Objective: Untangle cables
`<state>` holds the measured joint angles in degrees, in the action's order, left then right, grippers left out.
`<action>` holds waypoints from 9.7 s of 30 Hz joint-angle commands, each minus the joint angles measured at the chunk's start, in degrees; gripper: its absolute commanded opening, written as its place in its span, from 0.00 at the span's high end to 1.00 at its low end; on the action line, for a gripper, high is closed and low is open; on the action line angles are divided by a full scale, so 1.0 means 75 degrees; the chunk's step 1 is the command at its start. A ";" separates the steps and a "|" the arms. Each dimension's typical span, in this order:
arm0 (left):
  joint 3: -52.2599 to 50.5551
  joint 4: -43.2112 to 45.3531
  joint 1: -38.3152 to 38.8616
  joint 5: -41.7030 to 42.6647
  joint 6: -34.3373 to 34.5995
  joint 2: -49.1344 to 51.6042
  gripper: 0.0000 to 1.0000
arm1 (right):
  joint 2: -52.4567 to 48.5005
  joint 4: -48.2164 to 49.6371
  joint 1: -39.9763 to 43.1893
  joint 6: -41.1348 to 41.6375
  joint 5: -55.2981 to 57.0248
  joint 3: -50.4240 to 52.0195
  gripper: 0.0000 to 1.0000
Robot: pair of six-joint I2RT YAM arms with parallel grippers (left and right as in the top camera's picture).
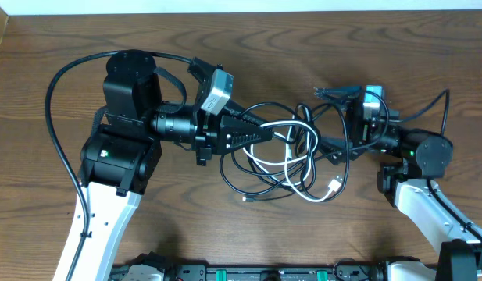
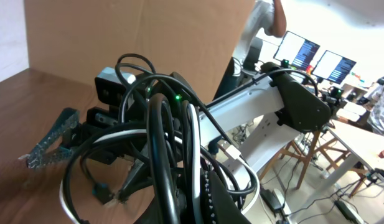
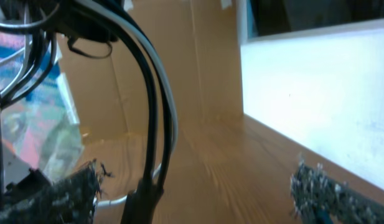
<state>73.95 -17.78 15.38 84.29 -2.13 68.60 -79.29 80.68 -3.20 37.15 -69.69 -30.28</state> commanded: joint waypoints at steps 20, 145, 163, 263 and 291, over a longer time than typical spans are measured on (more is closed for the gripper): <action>-0.0082 0.0017 0.0332 0.0761 -0.0603 0.0230 0.92 | 0.0041 0.0391 -0.1128 -0.0347 0.0361 -0.0090 0.86; -0.0082 -0.4913 -0.0440 -1.0159 0.0679 0.0947 0.10 | 0.0041 -1.0150 0.2815 -0.0784 0.5295 -0.0090 0.06; -0.0082 -0.3856 0.1011 -0.9605 -0.2728 0.4199 0.10 | 0.0041 -1.0098 0.2815 -0.0787 0.5298 -0.0090 0.05; 0.0020 -0.0740 0.1011 -0.6892 0.0239 0.0114 0.93 | 0.0041 -0.0930 -0.2436 0.2168 0.3870 -0.0090 0.56; 0.0012 -0.2454 0.1011 -0.8950 0.0035 0.0810 0.93 | 0.0041 0.0609 -0.2413 0.2908 0.3398 -0.0090 0.20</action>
<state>73.14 -34.44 22.98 24.51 -1.32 73.23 -79.35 83.20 -21.08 57.78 -43.13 -30.46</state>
